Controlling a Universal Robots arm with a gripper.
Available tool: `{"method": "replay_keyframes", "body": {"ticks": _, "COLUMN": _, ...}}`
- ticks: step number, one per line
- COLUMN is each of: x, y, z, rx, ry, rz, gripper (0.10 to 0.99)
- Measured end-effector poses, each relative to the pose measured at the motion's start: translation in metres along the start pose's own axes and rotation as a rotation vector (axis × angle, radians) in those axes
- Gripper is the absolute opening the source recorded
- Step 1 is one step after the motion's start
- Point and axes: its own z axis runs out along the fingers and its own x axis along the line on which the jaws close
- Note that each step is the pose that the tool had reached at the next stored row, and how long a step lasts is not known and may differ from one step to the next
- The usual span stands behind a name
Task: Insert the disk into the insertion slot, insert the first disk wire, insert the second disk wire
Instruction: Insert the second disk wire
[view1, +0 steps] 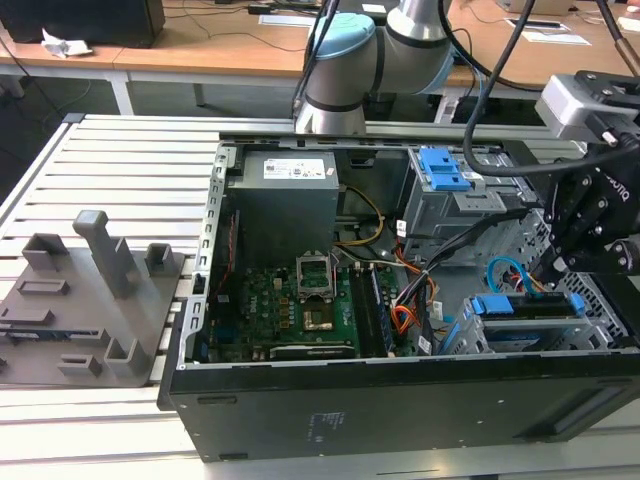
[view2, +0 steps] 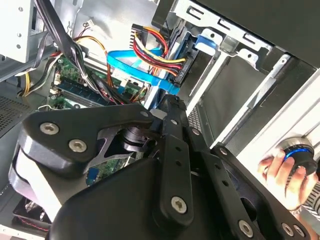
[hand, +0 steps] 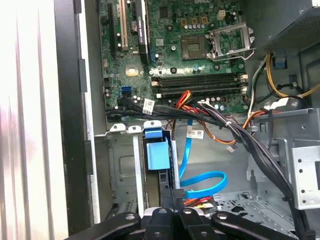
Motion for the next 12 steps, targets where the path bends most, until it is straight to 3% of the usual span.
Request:
{"method": "replay_keyframes", "body": {"ticks": 3, "x": 0.0003, "y": 0.0032, "z": -0.0003, "rx": 0.0, "ry": 0.0005, "rz": 0.0, "gripper": 0.106}}
{"method": "replay_keyframes", "body": {"ticks": 5, "x": 0.0015, "y": 0.0171, "z": 0.0007, "rx": 0.0, "ry": 0.0002, "rz": 0.0, "gripper": 0.106}}
{"method": "replay_keyframes", "body": {"ticks": 6, "x": 0.0017, "y": 0.0194, "z": 0.0008, "rx": 0.0, "ry": 0.0002, "rz": 0.0, "gripper": 0.106}}
{"method": "replay_keyframes", "body": {"ticks": 8, "x": 0.0021, "y": 0.0231, "z": 0.0011, "rx": 0.0, "ry": 0.0002, "rz": 0.0, "gripper": 0.106}}
{"method": "replay_keyframes", "body": {"ticks": 12, "x": 0.002, "y": 0.0232, "z": 0.001, "rx": 0.0, "ry": 0.0003, "rz": 0.0, "gripper": 0.106}}
